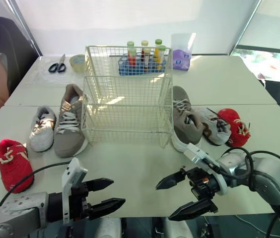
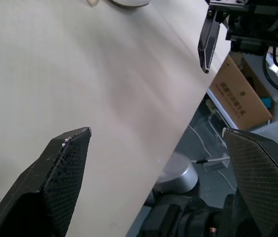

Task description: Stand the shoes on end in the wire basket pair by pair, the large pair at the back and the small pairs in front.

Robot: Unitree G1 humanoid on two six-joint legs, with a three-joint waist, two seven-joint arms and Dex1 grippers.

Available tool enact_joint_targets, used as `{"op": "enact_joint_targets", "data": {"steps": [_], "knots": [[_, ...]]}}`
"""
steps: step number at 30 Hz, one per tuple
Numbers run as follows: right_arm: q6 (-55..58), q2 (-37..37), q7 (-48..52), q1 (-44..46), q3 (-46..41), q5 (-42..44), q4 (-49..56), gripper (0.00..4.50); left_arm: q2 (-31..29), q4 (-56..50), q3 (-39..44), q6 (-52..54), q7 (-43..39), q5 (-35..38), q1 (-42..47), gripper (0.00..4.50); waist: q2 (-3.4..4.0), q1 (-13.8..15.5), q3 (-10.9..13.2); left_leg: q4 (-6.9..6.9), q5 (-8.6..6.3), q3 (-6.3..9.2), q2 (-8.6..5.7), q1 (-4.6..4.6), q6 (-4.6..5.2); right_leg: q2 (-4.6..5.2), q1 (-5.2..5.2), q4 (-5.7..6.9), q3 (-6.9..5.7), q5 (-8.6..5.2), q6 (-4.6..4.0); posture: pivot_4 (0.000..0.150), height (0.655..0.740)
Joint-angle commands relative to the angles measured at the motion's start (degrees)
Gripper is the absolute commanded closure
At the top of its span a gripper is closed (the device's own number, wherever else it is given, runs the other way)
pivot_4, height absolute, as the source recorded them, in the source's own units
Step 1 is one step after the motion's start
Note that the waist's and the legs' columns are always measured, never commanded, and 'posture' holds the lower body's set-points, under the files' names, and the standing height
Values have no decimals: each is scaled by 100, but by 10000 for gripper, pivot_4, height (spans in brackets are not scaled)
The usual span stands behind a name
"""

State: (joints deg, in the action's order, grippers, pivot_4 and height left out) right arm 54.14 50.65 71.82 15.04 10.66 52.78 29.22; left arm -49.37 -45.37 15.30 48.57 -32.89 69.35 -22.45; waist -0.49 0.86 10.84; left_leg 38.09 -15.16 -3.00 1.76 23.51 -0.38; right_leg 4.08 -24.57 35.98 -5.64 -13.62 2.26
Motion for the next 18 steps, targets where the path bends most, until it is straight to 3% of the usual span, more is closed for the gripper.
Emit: {"op": "enact_joint_targets", "data": {"steps": [1,18], "knots": [[-118,-3,113,26,-6,-47,35,0,62,-26,17,-30,136,106,89,901,-1,0,1,0,0,0,0,0,0,0,0,0,0,0,0,1500,7400],[-259,-15,244,-25,28,-311,-93,0,34,-43,34,40,251,390,133,901,-1,1,1,0,0,0,0,0,0,1,0,0,0,0,0,1500,7400]]}}
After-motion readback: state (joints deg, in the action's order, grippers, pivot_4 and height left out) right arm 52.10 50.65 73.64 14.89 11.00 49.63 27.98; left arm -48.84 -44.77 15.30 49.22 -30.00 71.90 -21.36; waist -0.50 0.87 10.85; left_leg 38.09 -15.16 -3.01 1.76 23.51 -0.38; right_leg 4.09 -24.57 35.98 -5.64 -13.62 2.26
